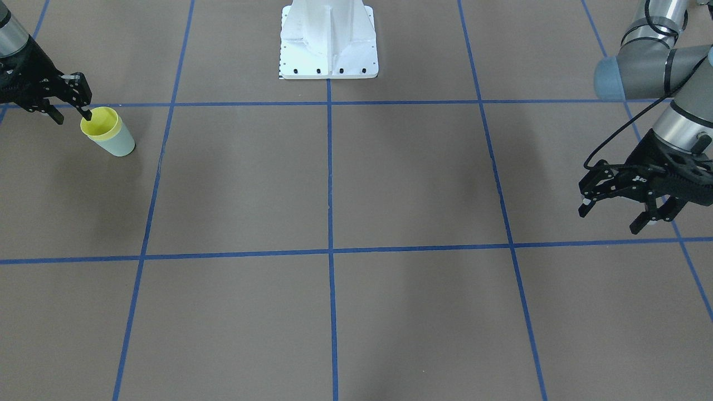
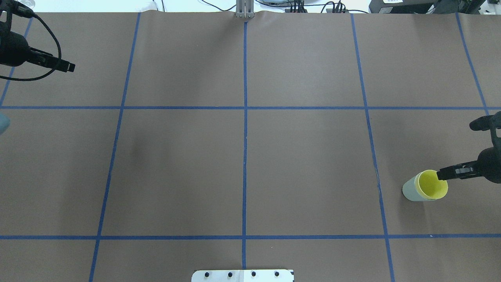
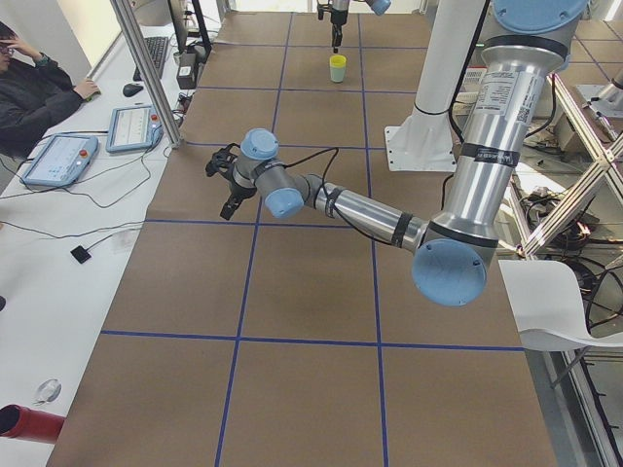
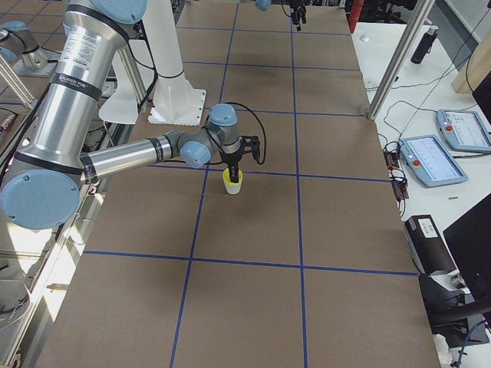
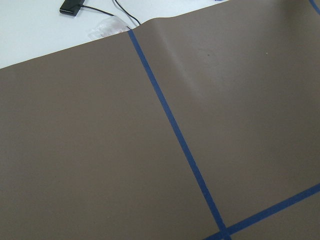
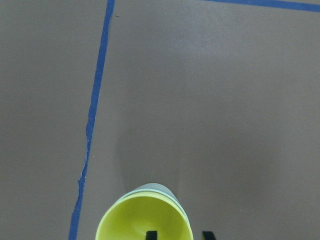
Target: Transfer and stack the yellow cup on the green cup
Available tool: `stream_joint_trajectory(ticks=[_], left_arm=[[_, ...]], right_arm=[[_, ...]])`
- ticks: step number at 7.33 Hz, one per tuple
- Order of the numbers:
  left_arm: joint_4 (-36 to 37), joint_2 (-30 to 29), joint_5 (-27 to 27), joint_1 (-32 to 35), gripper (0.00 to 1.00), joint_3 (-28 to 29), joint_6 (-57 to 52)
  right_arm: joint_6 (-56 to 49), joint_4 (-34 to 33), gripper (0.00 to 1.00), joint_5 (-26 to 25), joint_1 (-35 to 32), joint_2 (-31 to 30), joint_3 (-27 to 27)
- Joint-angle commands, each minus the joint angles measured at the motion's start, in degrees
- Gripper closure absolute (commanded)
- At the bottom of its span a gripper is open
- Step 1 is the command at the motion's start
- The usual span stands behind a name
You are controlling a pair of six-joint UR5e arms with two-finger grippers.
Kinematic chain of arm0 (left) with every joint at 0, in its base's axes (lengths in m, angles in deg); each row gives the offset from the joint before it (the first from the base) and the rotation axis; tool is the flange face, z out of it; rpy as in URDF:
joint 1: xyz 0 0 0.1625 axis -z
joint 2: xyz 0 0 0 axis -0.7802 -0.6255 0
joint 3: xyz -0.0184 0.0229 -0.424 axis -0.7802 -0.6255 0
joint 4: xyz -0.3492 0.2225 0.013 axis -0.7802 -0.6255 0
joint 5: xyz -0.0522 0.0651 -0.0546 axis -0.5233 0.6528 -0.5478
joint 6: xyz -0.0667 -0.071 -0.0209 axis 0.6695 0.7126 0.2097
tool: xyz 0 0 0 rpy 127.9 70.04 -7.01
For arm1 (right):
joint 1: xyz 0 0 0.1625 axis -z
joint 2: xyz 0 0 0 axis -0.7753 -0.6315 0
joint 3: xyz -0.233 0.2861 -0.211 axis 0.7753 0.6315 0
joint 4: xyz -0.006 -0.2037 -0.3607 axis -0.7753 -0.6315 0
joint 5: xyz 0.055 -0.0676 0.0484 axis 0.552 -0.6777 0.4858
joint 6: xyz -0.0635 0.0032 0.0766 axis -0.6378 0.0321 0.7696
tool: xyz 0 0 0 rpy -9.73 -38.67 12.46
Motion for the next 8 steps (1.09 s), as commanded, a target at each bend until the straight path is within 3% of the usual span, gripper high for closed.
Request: stream_joint_trajectory(ticks=[1,2,4,5,6,7,8], left_arm=[[1.9,-0.2,-5.4,5.2,0.01,2.4,-0.6],[3.4,-0.4,-9.1,9.1,0.00,5.0,-5.7],[14.6,-1.0,-9.0,16.0,0.00,8.8,-24.4],[18.4,-1.2,-7.8,19.4,0.00,8.9,-30.4],[18.7,0.3,-7.7,20.9,0.00,8.9,-30.4],[17.4,5.0,-7.6,20.9,0.00,9.6,-24.4],[16.0,5.8,-5.6,20.9,0.00,10.0,-18.5]], right_arm=[[-0.1,0.2,0.00,-1.3,-1.9,0.4,1.2],[-0.8,0.1,0.00,-2.4,-4.8,0.3,1.9],[-21.2,-0.2,0.00,-0.2,-15.4,1.5,9.3],[-29.7,-0.7,0.00,5.0,-21.7,3.5,14.2],[-32.0,-0.1,0.00,10.9,-25.8,5.2,18.9],[-31.8,0.1,0.00,12.0,-27.5,4.8,19.4],[-32.2,0.0,0.00,11.7,-28.6,5.3,20.3]])
